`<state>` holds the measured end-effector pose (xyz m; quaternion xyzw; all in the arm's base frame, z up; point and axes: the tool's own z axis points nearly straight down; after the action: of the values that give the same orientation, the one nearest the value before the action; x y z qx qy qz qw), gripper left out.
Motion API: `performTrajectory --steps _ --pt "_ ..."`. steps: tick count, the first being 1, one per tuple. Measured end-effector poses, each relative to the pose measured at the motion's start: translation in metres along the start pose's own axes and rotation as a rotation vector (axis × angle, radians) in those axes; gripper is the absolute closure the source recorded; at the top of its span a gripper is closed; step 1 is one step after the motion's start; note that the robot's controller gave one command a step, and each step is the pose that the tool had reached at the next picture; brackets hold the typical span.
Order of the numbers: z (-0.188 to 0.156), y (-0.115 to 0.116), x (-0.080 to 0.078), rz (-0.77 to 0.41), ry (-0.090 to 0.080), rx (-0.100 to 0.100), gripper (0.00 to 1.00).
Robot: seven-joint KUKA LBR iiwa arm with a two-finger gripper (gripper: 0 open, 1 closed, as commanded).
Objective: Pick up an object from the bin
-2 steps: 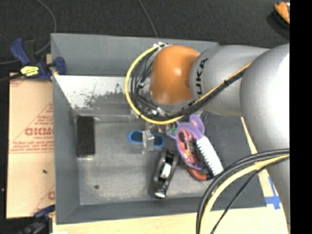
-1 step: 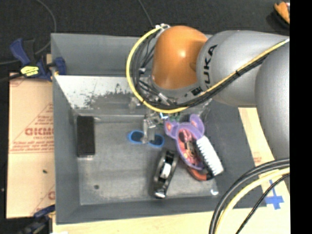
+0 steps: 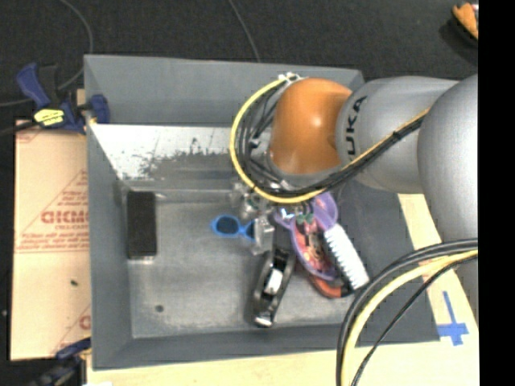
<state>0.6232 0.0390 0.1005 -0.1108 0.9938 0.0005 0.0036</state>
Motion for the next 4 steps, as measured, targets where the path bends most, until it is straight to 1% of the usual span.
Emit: performTrajectory --steps 1,2,4 --pt "0.03 0.014 -0.002 0.078 -0.008 -0.003 0.0" --pt "0.029 -0.008 0.012 0.018 0.0 0.0 1.0" --pt "0.028 -0.008 0.013 0.019 0.0 0.0 1.0"
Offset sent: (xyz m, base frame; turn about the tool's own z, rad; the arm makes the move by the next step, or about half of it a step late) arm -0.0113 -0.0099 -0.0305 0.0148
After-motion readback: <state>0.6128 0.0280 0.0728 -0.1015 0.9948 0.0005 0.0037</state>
